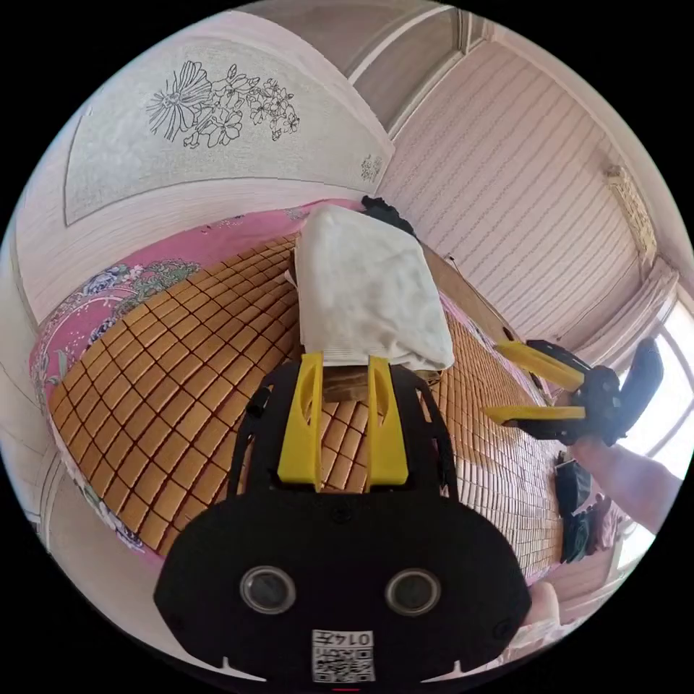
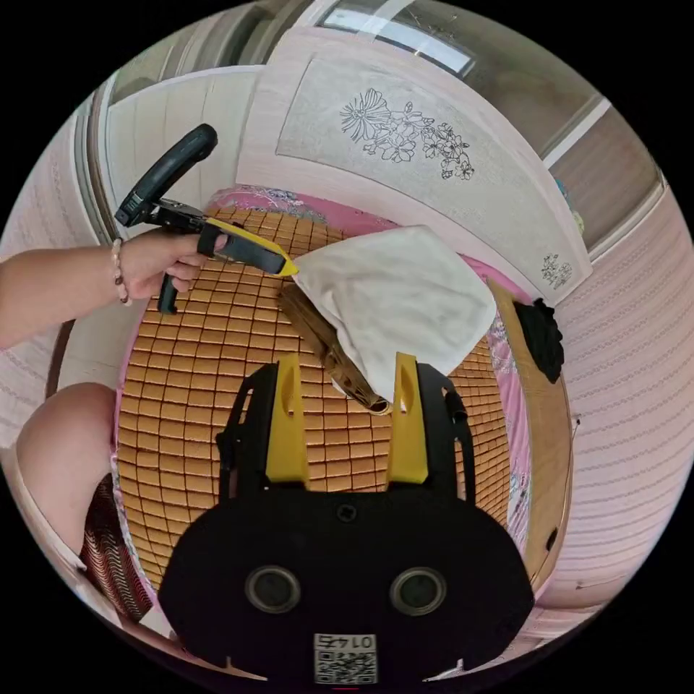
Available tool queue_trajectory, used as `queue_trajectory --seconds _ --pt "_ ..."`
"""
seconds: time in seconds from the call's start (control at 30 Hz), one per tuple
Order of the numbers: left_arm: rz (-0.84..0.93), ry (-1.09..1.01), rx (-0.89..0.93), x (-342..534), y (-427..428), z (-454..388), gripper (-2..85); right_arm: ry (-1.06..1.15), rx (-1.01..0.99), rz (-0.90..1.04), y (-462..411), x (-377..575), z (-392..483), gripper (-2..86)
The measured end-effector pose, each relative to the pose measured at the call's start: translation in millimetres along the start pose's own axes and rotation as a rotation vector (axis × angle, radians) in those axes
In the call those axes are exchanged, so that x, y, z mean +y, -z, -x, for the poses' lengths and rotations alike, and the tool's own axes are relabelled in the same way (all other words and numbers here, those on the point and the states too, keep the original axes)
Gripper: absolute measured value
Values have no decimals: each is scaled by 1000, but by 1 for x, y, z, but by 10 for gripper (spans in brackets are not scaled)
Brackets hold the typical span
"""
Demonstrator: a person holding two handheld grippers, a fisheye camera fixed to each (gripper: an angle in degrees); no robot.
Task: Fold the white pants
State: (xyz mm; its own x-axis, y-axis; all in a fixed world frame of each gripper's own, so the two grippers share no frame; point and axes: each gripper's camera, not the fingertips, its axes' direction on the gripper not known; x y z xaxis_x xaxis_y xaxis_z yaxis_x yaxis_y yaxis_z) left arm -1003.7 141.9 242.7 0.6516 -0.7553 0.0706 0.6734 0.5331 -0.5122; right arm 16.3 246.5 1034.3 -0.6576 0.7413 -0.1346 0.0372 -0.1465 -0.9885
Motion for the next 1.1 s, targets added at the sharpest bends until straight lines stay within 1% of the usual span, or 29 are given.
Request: queue_trajectory --seconds 0.1,0.17,0.2,0.23,0.3,0.4,0.47,0.5,0.57,0.6,0.63,0.67,0.7,0.73,0.77,0.8,0.87,0.9,0.93,0.97,1.0,1.03,1.07,1.1 --pt "78 79 63 -20 -21 20 92 -69 20 124 -57 -31 -5 153" --pt "82 91 81 -24 -24 29 52 -170 50 221 -87 -41 -7 74" --pt "71 90 79 -24 -22 29 36 -195 70 218 -87 -43 -7 55" --pt "44 69 69 -26 -15 27 4 -206 33 218 -83 -49 -6 31" --pt "-2 21 26 -31 4 17 -5 -209 22 196 -67 -55 -5 16" --pt "-136 5 76 -52 55 -1 -9 -200 31 96 -19 -64 -14 5" --pt "-232 -51 119 -85 104 -30 -9 -306 -25 -45 37 -66 -37 1" --pt "-256 -86 118 -94 117 -42 -9 -341 -46 -86 52 -64 -42 0" --pt "-347 -272 109 -123 175 -107 -10 -409 -127 -233 111 -44 -46 -4" --pt "-365 -321 122 -128 188 -126 -10 -398 -145 -257 123 -37 -40 -4" --pt "-397 -427 169 -133 212 -165 -10 -377 -146 -301 146 -19 -23 -4" --pt "-394 -549 233 -131 232 -208 -10 -378 -95 -353 169 4 -1 -2" --pt "-373 -615 262 -126 238 -230 -10 -393 -62 -384 180 19 11 -2" --pt "-334 -725 298 -108 244 -270 -10 -441 -7 -418 197 50 32 0" --pt "-285 -798 331 -78 242 -304 -10 -499 11 -399 208 84 51 0" --pt "-246 -815 363 -62 237 -317 -10 -535 -4 -377 211 102 60 0" --pt "-30 -760 562 14 198 -345 -10 -665 -139 -256 203 179 96 -1" --pt "29 -736 600 36 184 -349 -9 -688 -169 -202 196 198 107 -1" --pt "165 -680 651 82 153 -352 -9 -717 -218 -72 179 233 129 -1" --pt "304 -647 648 129 121 -352 -9 -773 -255 76 162 264 149 -2" --pt "367 -628 625 149 109 -350 -8 -797 -266 128 157 278 159 -2" --pt "476 -576 598 187 90 -342 -8 -802 -254 166 157 299 178 1" --pt "520 -521 624 213 87 -330 -7 -793 -220 180 163 312 193 8" --pt "520 -495 633 221 90 -322 -6 -793 -203 181 167 317 198 13"
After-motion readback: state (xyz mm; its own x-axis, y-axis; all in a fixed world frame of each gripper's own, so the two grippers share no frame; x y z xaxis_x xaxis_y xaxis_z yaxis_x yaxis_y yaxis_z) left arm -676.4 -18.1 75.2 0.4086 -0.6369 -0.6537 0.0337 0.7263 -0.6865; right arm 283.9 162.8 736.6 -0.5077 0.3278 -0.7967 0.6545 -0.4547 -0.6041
